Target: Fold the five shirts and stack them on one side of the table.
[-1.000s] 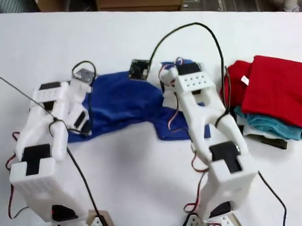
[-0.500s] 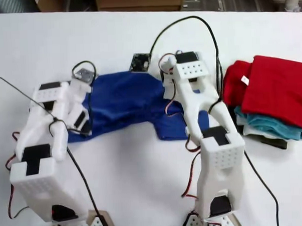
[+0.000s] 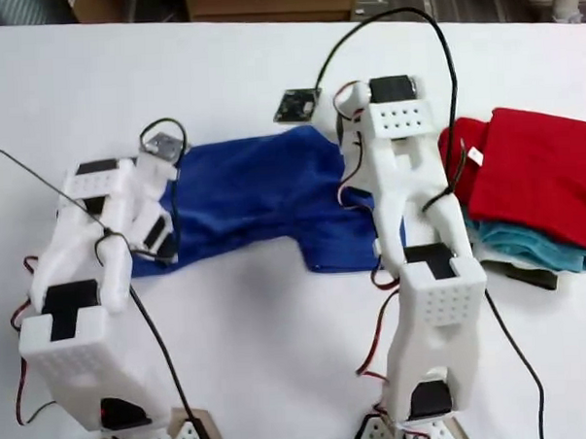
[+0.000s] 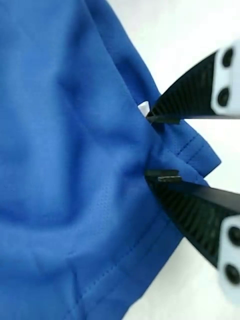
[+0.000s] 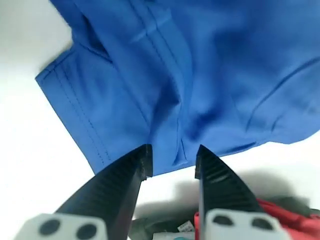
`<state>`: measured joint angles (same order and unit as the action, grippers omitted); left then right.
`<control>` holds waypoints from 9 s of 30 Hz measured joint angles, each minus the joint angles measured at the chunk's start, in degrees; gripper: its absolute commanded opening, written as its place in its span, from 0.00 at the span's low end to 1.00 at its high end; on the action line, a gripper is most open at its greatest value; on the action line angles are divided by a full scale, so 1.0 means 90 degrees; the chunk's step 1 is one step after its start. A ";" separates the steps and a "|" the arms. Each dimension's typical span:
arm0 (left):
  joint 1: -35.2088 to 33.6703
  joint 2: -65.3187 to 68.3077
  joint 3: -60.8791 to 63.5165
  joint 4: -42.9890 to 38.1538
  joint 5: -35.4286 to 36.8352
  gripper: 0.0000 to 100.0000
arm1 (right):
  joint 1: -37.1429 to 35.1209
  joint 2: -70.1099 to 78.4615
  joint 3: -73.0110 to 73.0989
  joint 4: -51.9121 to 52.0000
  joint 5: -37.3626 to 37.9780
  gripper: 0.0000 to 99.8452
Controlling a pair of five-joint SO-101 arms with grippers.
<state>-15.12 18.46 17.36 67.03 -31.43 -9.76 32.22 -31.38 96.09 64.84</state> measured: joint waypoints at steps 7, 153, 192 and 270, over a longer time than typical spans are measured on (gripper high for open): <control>0.0000 0.0000 0.0000 0.0000 0.0000 0.17 | 0.0010 0.0283 0.0713 -0.0479 0.0000 0.14; 0.0000 0.0000 0.0000 0.0000 0.0000 0.17 | -0.0811 0.2071 -0.3184 -0.1104 0.0381 0.02; 0.0000 0.0000 0.0000 0.0000 0.0000 0.17 | -0.0908 -0.3321 0.6466 -0.2686 0.0156 0.08; 0.0000 0.0000 0.0000 0.0000 0.0000 0.17 | -0.1123 -0.2344 0.6701 -0.3712 0.0078 0.15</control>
<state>-15.12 18.46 17.36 67.03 -31.43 -19.87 11.12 28.92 62.68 65.54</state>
